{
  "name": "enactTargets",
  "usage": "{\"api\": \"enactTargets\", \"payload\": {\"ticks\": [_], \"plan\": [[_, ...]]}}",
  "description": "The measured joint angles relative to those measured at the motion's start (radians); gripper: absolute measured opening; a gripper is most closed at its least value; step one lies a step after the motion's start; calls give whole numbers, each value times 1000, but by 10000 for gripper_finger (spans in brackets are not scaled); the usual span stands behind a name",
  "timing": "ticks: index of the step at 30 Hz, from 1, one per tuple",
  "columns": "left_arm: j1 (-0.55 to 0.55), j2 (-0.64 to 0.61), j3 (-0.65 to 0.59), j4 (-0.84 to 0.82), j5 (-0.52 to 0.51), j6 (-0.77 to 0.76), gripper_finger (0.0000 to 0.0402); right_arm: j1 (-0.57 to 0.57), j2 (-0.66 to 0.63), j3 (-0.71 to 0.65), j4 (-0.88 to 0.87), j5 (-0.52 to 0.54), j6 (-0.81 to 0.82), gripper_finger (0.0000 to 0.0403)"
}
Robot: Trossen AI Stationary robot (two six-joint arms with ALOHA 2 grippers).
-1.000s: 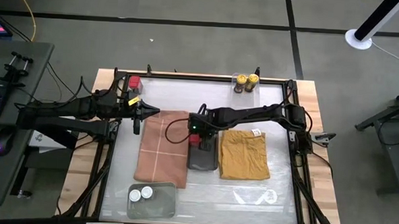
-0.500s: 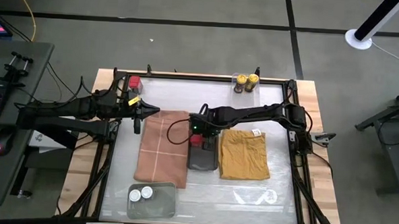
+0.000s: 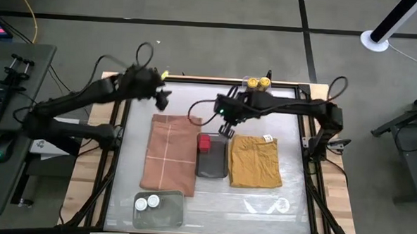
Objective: Sort spices by type
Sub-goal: Put the red seasoning can into the black bin
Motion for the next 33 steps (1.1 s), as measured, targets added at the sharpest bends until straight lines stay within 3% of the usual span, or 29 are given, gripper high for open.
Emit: {"api": "enactTargets", "payload": {"ticks": [6,11,15,17,20,21,27,33], "plan": [[265,207,89,-165,-75,-64,286,-11,-79,0,-69,62,100,0],[369,275,46,-145,-77,-189,294,1,-83,-4,-74,80,113,0],[395,274,-48,-47,-159,-286,236,19,-84,-31,-70,78,109,0],[400,268,-87,-33,-204,-340,171,29,-83,-33,-92,76,104,0],[400,246,-129,29,-279,-403,45,40,-84,-33,-101,76,85,0],[400,238,-149,72,-299,-417,24,41,-83,-33,-103,76,82,0],[418,240,-234,168,-364,-482,3,41,-83,-33,-120,73,80,0],[416,259,-239,235,-417,-514,1,41,-83,-33,-121,72,62,0]]}}
